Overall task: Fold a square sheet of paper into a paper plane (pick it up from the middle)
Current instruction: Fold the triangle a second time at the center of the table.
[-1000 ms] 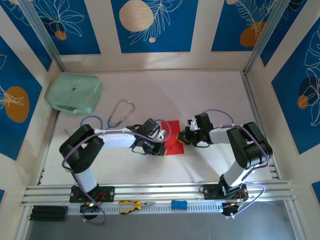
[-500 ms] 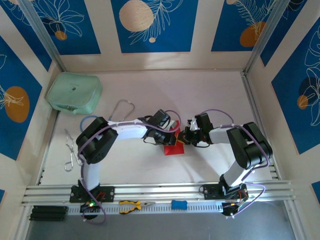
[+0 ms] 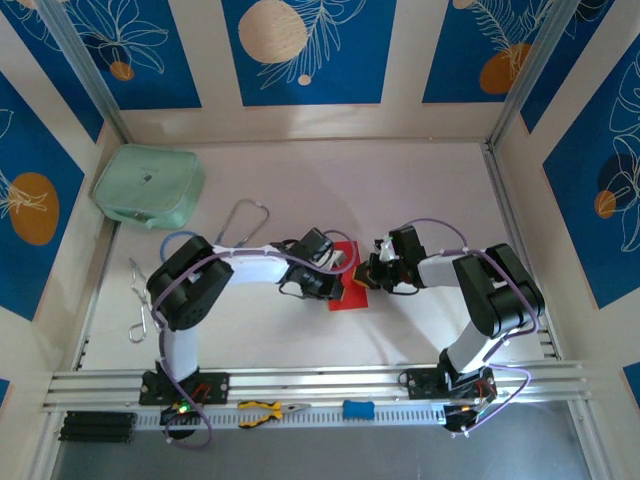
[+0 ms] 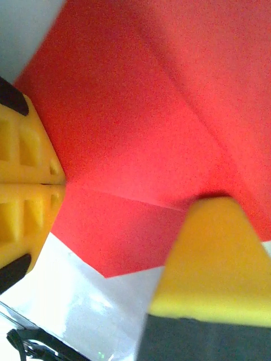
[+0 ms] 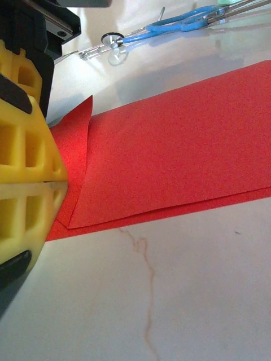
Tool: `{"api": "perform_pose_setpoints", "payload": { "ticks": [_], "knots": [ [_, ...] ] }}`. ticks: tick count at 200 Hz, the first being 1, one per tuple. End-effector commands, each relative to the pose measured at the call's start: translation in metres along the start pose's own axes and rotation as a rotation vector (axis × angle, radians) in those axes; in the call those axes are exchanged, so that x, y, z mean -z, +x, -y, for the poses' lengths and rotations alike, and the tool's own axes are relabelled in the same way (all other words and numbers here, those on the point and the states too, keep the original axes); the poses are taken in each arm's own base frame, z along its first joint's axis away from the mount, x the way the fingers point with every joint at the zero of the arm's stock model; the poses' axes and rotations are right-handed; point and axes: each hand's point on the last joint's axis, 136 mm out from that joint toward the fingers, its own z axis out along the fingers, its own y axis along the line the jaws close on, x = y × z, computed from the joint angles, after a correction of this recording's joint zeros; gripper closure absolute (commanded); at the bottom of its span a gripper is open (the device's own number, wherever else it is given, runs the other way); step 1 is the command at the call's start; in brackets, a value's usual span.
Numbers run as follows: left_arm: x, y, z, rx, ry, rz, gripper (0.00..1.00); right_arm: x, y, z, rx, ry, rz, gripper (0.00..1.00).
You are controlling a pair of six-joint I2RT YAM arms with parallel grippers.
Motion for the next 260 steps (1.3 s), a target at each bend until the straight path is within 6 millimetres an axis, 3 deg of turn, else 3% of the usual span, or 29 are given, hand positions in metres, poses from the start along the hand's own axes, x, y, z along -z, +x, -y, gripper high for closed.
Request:
{"api": "perform_pose_setpoints", "payload": {
  "ticks": [1,71,109,141,162,183,221,260],
  "knots": [
    [0.005,0.041,-0.035,0.058,-0.116,-0.111,0.94,-0.004,0.013,0.042,-0.074,0.149,-0.026,1.00],
    [0.019,0.067,-0.047,0.063,-0.146,-0.127,0.96,-0.004,0.012,0.038,-0.067,0.139,-0.028,1.00],
    [0.051,0.040,-0.022,-0.011,-0.119,0.032,0.99,-0.002,0.006,0.024,-0.033,0.105,-0.029,1.00],
    [0.076,0.006,0.001,-0.084,-0.113,0.157,0.99,0.009,-0.006,-0.015,0.046,0.011,-0.021,0.96],
    [0.072,-0.013,0.013,-0.093,-0.075,0.157,0.99,0.022,-0.015,-0.031,0.071,0.004,0.021,0.87],
    [0.065,-0.029,0.027,-0.111,-0.033,0.159,0.98,0.033,-0.012,-0.033,0.063,0.025,0.049,0.79],
    [0.045,-0.040,0.019,-0.114,-0.055,0.113,0.98,0.048,0.013,-0.021,0.014,0.055,0.062,0.74],
    [0.032,-0.040,-0.010,-0.100,-0.138,0.078,0.99,0.050,0.043,-0.008,-0.037,0.078,0.023,0.71]
  ]
}}
